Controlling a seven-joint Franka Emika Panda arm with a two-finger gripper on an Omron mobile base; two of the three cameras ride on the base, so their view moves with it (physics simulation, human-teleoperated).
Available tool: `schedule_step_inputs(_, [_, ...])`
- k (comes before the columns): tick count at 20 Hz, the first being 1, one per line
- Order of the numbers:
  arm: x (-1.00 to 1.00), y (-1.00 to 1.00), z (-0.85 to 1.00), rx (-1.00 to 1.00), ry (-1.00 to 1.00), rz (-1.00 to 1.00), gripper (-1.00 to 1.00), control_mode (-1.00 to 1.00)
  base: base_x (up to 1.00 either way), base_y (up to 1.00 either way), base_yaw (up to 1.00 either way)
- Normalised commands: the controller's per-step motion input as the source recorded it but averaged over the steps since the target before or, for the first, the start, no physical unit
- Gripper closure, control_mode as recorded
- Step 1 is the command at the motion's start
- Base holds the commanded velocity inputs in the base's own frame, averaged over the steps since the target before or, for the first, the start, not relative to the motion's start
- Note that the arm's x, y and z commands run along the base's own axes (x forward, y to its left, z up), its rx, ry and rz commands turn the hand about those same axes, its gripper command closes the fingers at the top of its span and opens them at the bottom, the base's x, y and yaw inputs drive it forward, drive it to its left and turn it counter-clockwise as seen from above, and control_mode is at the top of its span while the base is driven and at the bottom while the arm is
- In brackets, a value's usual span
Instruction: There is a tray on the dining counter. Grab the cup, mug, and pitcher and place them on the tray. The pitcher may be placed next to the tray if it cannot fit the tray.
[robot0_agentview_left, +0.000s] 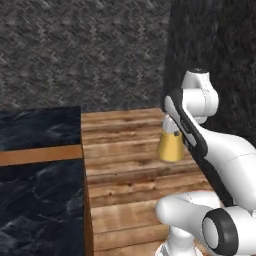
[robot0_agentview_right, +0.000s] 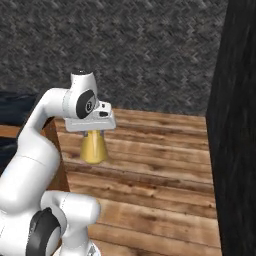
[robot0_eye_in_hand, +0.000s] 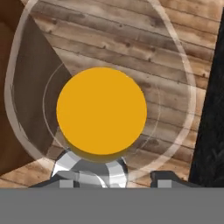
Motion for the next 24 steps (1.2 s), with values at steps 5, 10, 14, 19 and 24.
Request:
schedule_step_inputs(5, [0.00, 0.00, 0.00, 0.00, 0.00, 0.00, 1.00, 1.00, 1.00, -0.61, 0.20])
schedule_step_inputs(10, [0.00, 0.00, 0.00, 0.00, 0.00, 0.00, 1.00, 1.00, 1.00, -0.59, 0.00])
schedule_step_inputs(14, [0.00, 0.00, 0.00, 0.00, 0.00, 0.00, 1.00, 1.00, 1.00, -0.25, 0.00])
schedule_step_inputs(19, [0.00, 0.00, 0.00, 0.00, 0.00, 0.00, 1.00, 1.00, 1.00, -0.13, 0.00])
schedule_step_inputs(24, [0.00, 0.00, 0.00, 0.00, 0.00, 0.00, 1.00, 1.00, 1.00, 0.00, 0.00])
